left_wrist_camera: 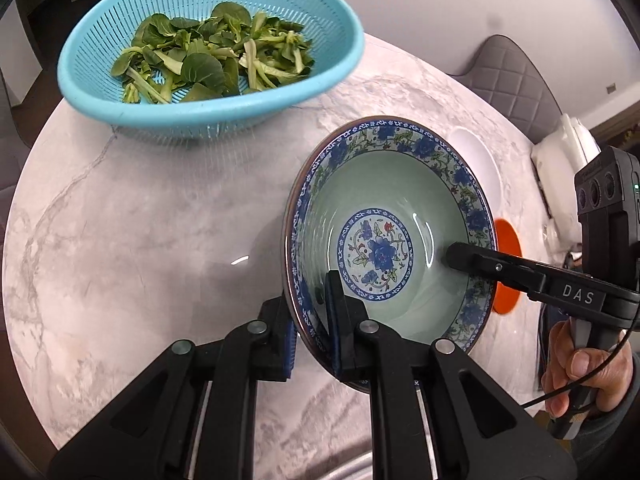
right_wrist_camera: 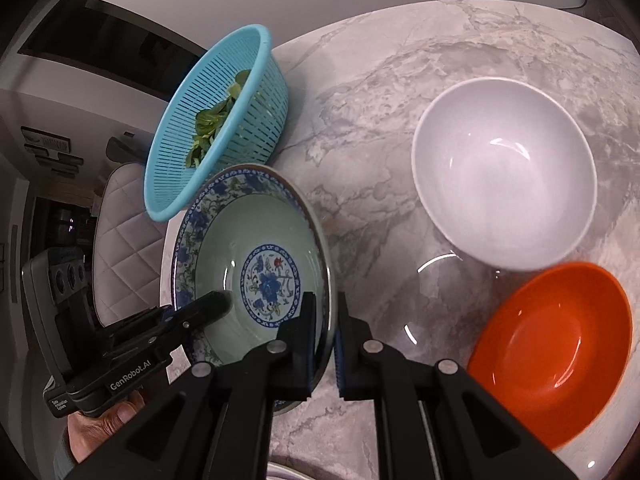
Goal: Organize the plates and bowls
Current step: 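Carry the patterned bowl beside the plate stack, set it down, open both tools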
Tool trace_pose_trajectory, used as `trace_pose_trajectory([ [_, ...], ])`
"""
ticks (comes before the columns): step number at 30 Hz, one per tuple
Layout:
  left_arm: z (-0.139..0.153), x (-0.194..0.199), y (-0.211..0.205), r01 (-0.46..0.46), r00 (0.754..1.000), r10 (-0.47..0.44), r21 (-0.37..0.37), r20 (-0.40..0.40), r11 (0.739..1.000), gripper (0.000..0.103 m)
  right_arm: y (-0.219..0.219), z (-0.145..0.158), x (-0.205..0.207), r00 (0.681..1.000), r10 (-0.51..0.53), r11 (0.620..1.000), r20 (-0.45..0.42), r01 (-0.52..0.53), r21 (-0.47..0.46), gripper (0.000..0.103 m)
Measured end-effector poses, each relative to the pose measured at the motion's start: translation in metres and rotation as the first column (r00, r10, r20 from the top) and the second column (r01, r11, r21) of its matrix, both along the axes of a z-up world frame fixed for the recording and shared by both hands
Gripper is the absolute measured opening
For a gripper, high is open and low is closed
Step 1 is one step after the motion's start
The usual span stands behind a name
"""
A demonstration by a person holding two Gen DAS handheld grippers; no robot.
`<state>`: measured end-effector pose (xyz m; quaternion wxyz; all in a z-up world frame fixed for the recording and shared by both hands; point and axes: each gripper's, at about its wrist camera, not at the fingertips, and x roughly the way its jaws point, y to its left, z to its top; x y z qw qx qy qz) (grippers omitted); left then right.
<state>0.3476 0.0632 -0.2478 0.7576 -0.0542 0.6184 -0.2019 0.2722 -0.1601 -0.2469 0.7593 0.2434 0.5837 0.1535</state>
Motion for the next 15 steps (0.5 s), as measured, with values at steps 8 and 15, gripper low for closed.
trace_pose_trajectory([
  [8,0.022,-0.066,-0.013,0.084,0.996,-0.084,-0.037,0.004,0.996,0.011,-0.015,0.022,-0.068,0.999,-0.039,0.999,0.027,0.040,-0.009,0.010],
  [15,0.027,-0.140,-0.051,0.214,0.977,-0.214,-0.074,-0.003,0.974,0.011,-0.045,0.027,-0.154,0.987,-0.157,0.987,0.026,0.157,-0.017,0.010],
])
